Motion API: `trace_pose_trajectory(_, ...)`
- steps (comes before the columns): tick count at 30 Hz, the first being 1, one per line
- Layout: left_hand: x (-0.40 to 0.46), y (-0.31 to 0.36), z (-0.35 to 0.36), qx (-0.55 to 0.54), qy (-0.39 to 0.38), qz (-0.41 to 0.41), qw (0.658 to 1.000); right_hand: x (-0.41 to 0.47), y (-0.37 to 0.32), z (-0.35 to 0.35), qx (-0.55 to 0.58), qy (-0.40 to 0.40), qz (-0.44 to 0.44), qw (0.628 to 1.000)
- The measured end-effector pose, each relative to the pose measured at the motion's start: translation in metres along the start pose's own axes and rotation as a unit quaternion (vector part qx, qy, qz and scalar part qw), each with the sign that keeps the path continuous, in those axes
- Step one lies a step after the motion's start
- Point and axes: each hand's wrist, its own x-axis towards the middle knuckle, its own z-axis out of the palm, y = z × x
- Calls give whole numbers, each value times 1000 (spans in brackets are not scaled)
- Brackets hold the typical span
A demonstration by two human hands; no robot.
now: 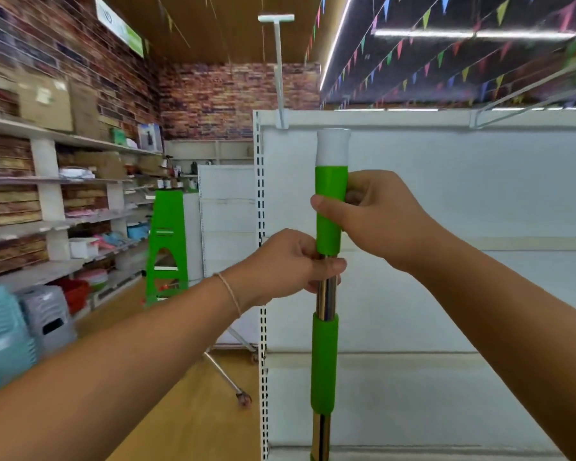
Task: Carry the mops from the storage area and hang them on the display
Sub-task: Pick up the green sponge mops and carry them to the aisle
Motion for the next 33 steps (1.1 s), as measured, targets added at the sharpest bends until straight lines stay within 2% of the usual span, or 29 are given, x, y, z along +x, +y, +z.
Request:
trace_pose_trajectory(8, -1, 40, -40, -5, -47, 7, 999, 25, -35, 3, 35, 47, 2, 998)
trace_pose_trajectory(13, -7, 48, -60, 48, -29, 22, 998, 29, -46, 17, 3, 105, -25, 994)
trace_pose_trajectory(19, -11, 49, -64, 17, -18, 15, 1000, 46, -62, 22, -24, 173, -43, 984)
trace_pose_trajectory(33, 9, 51, -72, 44, 45, 13, 998, 71, -66, 33, -40, 185, -58, 980)
